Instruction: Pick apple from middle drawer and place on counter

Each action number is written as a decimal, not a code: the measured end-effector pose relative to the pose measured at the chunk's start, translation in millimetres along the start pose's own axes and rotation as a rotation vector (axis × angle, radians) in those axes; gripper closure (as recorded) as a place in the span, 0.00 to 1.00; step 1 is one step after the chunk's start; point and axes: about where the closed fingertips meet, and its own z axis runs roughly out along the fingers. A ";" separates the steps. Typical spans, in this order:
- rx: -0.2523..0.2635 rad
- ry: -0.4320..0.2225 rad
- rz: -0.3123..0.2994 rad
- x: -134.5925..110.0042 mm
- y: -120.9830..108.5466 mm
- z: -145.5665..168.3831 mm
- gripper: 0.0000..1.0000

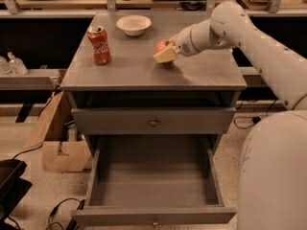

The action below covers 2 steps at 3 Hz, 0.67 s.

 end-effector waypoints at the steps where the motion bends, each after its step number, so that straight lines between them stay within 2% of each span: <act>1: -0.002 0.000 0.000 -2.2 0.1 -0.4 0.74; 2: -0.004 0.001 0.000 -2.6 0.9 0.8 0.51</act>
Offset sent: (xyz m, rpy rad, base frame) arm 0.0000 0.0000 0.0030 0.0000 0.0000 0.0000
